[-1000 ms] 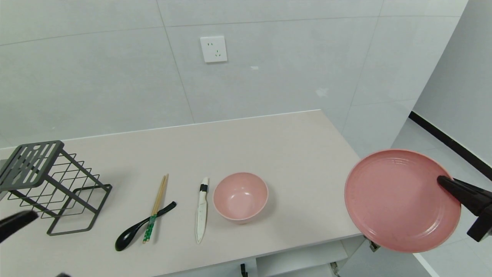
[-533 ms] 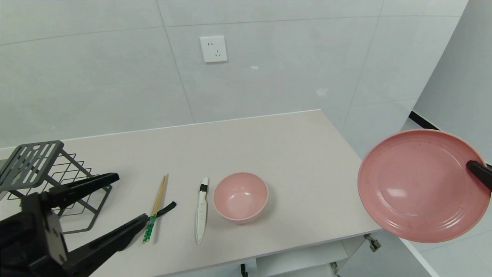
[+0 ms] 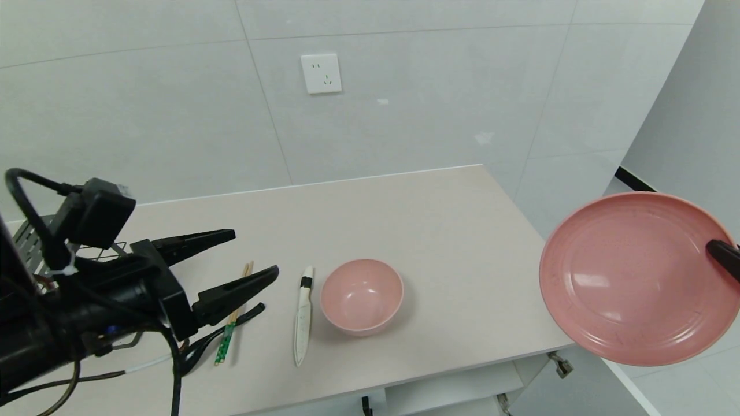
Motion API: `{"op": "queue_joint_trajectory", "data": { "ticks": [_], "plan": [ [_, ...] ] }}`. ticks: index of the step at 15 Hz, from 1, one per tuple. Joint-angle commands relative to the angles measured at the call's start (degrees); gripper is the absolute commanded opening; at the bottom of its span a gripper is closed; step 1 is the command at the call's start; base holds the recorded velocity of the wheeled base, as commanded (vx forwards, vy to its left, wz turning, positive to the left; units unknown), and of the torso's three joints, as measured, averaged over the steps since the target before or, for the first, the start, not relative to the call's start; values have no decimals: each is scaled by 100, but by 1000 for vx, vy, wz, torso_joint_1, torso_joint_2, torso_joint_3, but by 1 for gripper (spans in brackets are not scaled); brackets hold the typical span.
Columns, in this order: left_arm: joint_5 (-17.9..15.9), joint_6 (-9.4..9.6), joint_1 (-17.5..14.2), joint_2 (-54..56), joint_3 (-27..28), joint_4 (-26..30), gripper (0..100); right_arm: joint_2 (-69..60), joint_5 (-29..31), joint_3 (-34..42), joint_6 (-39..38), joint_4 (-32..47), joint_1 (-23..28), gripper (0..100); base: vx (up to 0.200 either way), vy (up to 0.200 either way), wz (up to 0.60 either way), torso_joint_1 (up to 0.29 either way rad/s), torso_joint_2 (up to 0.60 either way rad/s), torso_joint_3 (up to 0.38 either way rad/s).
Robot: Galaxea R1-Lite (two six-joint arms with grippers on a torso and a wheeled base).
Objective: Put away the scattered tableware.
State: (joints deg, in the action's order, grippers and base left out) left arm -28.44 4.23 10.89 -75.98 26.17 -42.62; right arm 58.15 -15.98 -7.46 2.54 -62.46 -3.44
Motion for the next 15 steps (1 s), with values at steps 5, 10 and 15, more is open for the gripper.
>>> {"op": "queue_joint_trajectory", "data": {
  "ticks": [5,10,15],
  "plan": [
    [1596,-502,467,-1103,318,69,100,30,-1,17,1,-11,-8,0,0,0,0,0,0,0],
    [1860,-572,493,-1700,301,61,100,56,-1,34,1,-3,-17,0,0,0,0,0,0,0],
    [1851,-581,625,-2483,327,-89,100,83,-1,113,1,-11,-184,0,0,0,0,0,0,0]
  ]
}}
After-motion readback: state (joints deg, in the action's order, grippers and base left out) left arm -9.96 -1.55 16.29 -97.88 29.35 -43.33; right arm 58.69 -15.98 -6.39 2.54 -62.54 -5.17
